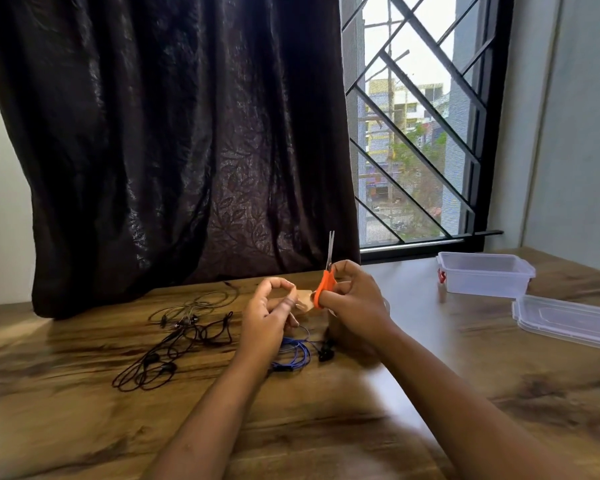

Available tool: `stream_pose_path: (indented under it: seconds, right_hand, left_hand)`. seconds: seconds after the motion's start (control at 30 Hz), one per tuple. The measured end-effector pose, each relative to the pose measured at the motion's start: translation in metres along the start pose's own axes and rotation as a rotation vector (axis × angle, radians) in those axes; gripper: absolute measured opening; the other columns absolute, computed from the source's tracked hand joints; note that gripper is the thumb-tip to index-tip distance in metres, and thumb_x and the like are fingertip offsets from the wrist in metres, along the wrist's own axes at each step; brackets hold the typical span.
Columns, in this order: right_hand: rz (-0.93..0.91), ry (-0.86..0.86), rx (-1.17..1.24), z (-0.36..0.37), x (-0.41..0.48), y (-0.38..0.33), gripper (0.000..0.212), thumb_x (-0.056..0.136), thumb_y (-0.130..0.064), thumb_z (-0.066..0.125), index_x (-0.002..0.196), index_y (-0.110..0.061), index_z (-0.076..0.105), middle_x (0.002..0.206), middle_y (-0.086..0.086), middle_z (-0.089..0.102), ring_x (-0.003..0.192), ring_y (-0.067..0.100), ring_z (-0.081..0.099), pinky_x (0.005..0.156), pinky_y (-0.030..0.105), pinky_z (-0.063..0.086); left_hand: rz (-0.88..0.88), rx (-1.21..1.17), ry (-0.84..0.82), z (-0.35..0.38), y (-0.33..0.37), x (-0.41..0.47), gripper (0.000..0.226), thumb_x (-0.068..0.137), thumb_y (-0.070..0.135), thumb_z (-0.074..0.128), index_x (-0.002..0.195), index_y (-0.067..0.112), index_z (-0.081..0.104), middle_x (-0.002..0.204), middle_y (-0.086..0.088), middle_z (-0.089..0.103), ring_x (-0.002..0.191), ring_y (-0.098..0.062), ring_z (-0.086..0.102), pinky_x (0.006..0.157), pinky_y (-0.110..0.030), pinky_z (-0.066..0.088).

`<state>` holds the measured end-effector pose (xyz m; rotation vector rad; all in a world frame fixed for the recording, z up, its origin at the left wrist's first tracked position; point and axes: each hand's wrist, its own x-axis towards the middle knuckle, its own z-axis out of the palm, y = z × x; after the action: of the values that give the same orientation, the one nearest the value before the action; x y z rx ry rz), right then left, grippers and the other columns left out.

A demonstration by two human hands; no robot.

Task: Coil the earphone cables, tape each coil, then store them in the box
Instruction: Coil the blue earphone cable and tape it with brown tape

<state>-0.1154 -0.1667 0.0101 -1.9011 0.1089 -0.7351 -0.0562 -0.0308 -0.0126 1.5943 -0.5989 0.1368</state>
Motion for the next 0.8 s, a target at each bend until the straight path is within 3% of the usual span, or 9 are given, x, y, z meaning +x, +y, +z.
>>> stream_pose_path:
  seconds: [0.07,0.2,0.37,0.53,0.8]
  right_hand:
    - [0.032,0.022,0.067,0.001,0.001,0.001,0.029,0.077,-0.009,0.075,0.100,-0.015,0.058,0.080,0.003,0.072,0.056,-0.005,0.061,0.045,0.002,0.037]
    - [0.074,0.004,0.137,0.003,0.001,0.004,0.028,0.078,-0.007,0.073,0.100,-0.015,0.057,0.086,0.007,0.073,0.070,0.008,0.067,0.049,0.003,0.040]
    - [0.057,-0.072,0.187,0.004,0.002,0.006,0.028,0.081,-0.006,0.071,0.101,-0.013,0.053,0.082,0.008,0.071,0.050,-0.001,0.060,0.046,0.011,0.042]
    - [0.051,-0.131,0.169,0.007,0.003,0.007,0.026,0.084,-0.022,0.072,0.100,-0.018,0.053,0.082,0.008,0.073,0.051,0.005,0.058,0.048,0.015,0.045]
    - [0.030,-0.060,0.175,0.014,-0.001,0.004,0.020,0.088,-0.034,0.065,0.099,-0.020,0.056,0.083,0.002,0.074,0.056,0.007,0.061,0.052,0.018,0.048]
  left_hand:
    - [-0.046,-0.091,0.027,0.002,0.000,0.001,0.009,0.095,0.015,0.053,0.098,0.020,0.060,0.075,-0.009,0.066,0.060,-0.011,0.058,0.061,-0.031,0.051]
    - [-0.100,-0.174,0.068,0.004,0.000,0.002,0.011,0.096,0.014,0.050,0.100,0.019,0.059,0.072,0.001,0.063,0.060,-0.011,0.057,0.058,-0.027,0.051]
    - [-0.103,-0.161,0.073,0.001,-0.001,0.004,0.007,0.093,0.018,0.055,0.100,0.020,0.056,0.073,0.000,0.067,0.062,-0.011,0.057,0.061,-0.032,0.051]
    - [-0.108,-0.097,0.121,-0.001,-0.002,0.006,0.006,0.092,0.019,0.059,0.097,0.017,0.061,0.070,0.004,0.069,0.059,-0.007,0.056,0.061,-0.031,0.052]
    - [-0.007,0.007,0.205,-0.002,-0.007,0.010,0.015,0.097,0.020,0.050,0.091,0.014,0.063,0.065,0.004,0.063,0.049,0.001,0.052,0.047,-0.013,0.044]
